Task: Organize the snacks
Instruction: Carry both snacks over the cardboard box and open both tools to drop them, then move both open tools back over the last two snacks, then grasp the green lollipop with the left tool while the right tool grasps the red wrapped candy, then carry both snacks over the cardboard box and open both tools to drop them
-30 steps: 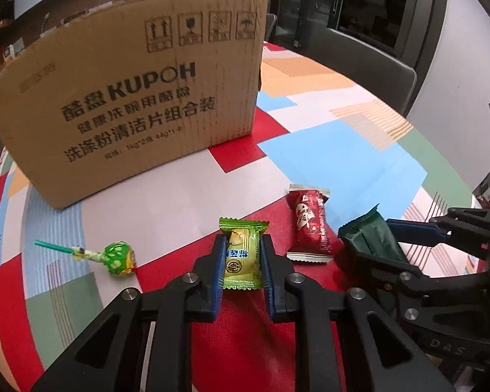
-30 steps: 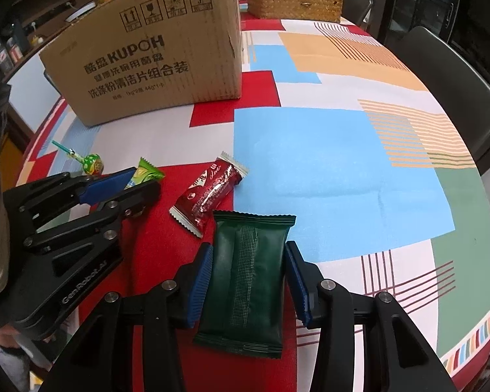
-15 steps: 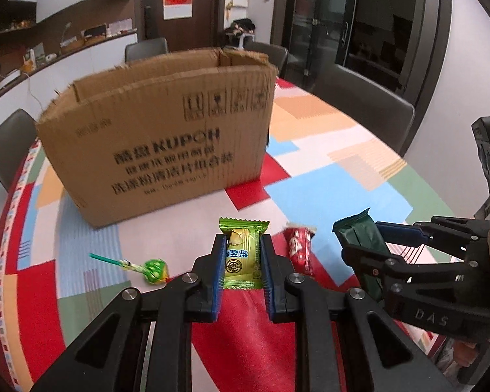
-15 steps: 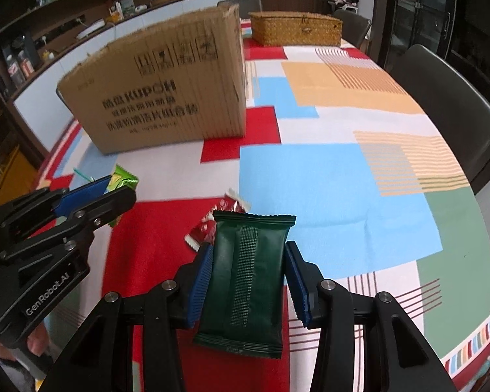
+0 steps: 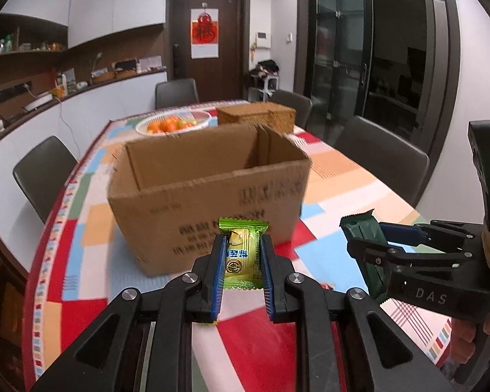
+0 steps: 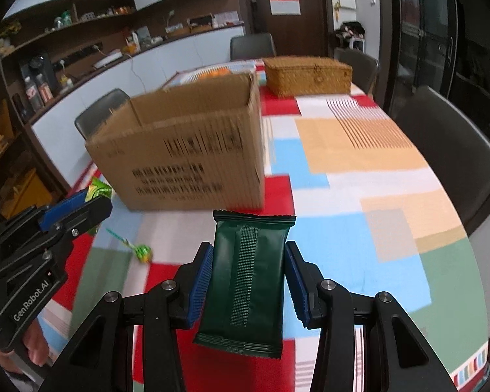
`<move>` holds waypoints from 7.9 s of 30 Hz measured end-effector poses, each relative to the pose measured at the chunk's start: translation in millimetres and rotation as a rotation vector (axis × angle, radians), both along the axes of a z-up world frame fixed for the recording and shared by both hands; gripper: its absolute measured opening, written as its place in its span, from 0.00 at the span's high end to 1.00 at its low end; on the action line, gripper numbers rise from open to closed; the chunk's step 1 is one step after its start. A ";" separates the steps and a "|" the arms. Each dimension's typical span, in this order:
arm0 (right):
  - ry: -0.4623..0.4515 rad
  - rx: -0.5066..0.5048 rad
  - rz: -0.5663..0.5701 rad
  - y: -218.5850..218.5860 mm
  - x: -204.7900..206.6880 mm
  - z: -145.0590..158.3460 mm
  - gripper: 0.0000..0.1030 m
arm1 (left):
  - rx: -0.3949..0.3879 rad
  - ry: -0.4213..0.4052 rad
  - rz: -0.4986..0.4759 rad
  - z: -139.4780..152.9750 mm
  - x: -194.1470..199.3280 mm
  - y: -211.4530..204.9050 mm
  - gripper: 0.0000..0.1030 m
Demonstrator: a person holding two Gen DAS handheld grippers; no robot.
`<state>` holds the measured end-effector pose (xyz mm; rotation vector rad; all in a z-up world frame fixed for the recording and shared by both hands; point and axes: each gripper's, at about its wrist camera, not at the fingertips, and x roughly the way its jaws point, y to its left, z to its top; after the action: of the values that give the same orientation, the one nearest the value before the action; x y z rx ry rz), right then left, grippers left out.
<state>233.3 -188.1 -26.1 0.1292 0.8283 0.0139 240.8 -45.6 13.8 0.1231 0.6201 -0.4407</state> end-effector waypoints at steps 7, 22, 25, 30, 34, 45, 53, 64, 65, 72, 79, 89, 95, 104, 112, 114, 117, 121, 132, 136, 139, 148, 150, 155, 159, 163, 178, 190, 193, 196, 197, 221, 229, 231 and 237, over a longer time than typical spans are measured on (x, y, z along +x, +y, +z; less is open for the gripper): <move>-0.085 0.018 0.026 5.6 19.5 28.0 0.56 | -0.002 -0.080 0.040 29.5 9.0 11.1 0.80; -0.185 0.017 0.083 21.4 72.1 70.2 0.56 | -0.013 -0.153 0.122 65.2 45.6 31.2 0.80; -0.199 0.012 0.103 25.5 84.3 78.1 0.56 | -0.017 -0.154 0.131 70.3 54.9 33.5 0.80; -0.215 0.009 0.121 31.9 99.6 87.7 0.56 | -0.029 -0.135 0.149 74.8 75.5 38.1 0.80; -0.221 -0.002 0.138 37.8 111.5 91.5 0.56 | -0.038 -0.103 0.156 72.8 92.2 41.0 0.80; -0.196 -0.008 0.145 46.5 143.5 85.4 0.56 | -0.048 -0.002 0.170 47.0 133.5 40.9 0.80; -0.144 -0.011 0.139 47.7 165.7 70.8 0.55 | -0.003 0.023 0.199 35.8 151.5 35.6 0.48; -0.132 -0.002 0.094 36.1 138.0 64.7 0.43 | 0.016 -0.071 0.238 44.8 97.1 41.9 0.45; -0.136 -0.001 0.097 35.9 130.8 65.3 0.43 | 0.011 -0.077 0.231 45.6 88.5 41.6 0.45; -0.173 0.029 0.108 34.5 84.3 69.2 0.43 | -0.026 -0.074 0.200 49.6 44.2 43.3 0.45; -0.172 0.039 0.103 28.3 46.5 64.2 0.43 | -0.031 -0.076 0.178 47.4 4.9 41.9 0.45; -0.142 -0.024 0.092 32.3 1.2 41.1 0.43 | -0.036 0.012 0.181 17.7 -26.5 47.3 0.44; -0.065 -0.025 0.095 30.6 -10.4 17.5 0.43 | 0.006 0.050 0.167 -6.9 -39.8 47.3 0.44; 0.032 -0.058 0.107 29.9 -25.2 -14.5 0.43 | 0.043 0.152 0.140 -48.7 -54.6 44.8 0.44; 0.146 -0.026 0.110 26.3 -17.1 -51.4 0.43 | 0.093 0.211 0.130 -83.4 -45.5 41.7 0.44; 0.154 -0.023 0.107 25.6 -14.3 -56.0 0.43 | 0.101 0.214 0.129 -88.5 -41.9 41.3 0.44; 0.169 -0.024 0.109 26.1 -9.0 -62.9 0.43 | 0.094 0.220 0.114 -94.4 -35.9 40.0 0.44; 0.198 0.010 0.109 24.3 -2.6 -73.3 0.43 | 0.080 0.214 0.100 -99.4 -27.4 37.6 0.44; 0.244 0.030 0.067 16.8 15.4 -91.1 0.51 | 0.074 0.239 0.102 -118.4 8.6 32.3 0.44; 0.251 0.041 0.069 17.7 21.6 -94.9 0.53 | 0.068 0.253 0.104 -123.7 19.7 29.5 0.44; 0.249 0.038 0.064 19.1 27.3 -95.6 0.57 | 0.050 0.293 0.112 -131.2 31.4 29.8 0.47; 0.265 0.026 0.087 30.0 43.9 -98.3 0.68 | 0.007 0.344 0.123 -137.7 53.5 28.8 0.60; 0.264 0.013 0.092 32.5 44.9 -98.0 0.68 | 0.007 0.346 0.120 -138.2 54.7 27.3 0.64; 0.255 -0.020 0.096 37.8 45.2 -99.1 0.76 | 0.011 0.353 0.106 -139.3 55.6 23.0 0.75; 0.254 -0.009 0.099 34.4 43.8 -98.0 0.77 | 0.017 0.356 0.102 -138.3 52.7 21.2 0.76; 0.254 0.002 0.105 30.2 43.9 -97.4 0.77 | 0.019 0.346 0.095 -131.2 45.2 18.6 0.76; 0.174 0.011 0.122 30.4 28.0 -66.9 0.77 | 0.013 0.252 0.078 -92.0 13.3 17.8 0.76; 0.056 0.025 0.150 34.7 15.9 -25.7 0.77 | -0.020 0.098 0.086 -35.7 -10.8 25.1 0.76; 0.021 0.029 0.160 35.8 14.0 -12.4 0.77 | -0.033 0.060 0.085 -20.4 -14.0 26.9 0.76; -0.016 0.032 0.168 36.9 11.4 -1.3 0.77 | -0.041 0.022 0.082 -6.1 -16.3 27.2 0.76; -0.038 0.030 0.171 37.4 10.3 4.5 0.77 | -0.045 0.009 0.080 -0.9 -16.6 27.5 0.76; -0.287 -0.009 0.175 39.1 46.8 84.8 0.77 | -0.064 -0.182 0.110 67.7 28.0 27.2 0.76; -0.300 -0.024 0.162 40.8 80.9 97.0 0.77 | -0.068 -0.165 0.122 78.5 66.7 26.7 0.76; -0.295 -0.029 0.161 40.6 89.5 97.9 0.77 | -0.062 -0.149 0.122 77.5 77.7 25.5 0.76; -0.273 -0.049 0.156 41.7 118.5 98.9 0.77 | -0.040 -0.084 0.125 69.0 116.5 23.7 0.76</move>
<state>351.8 -146.4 72.8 0.0149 0.5634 0.1547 357.3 -21.9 82.7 0.0640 0.5332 -0.3251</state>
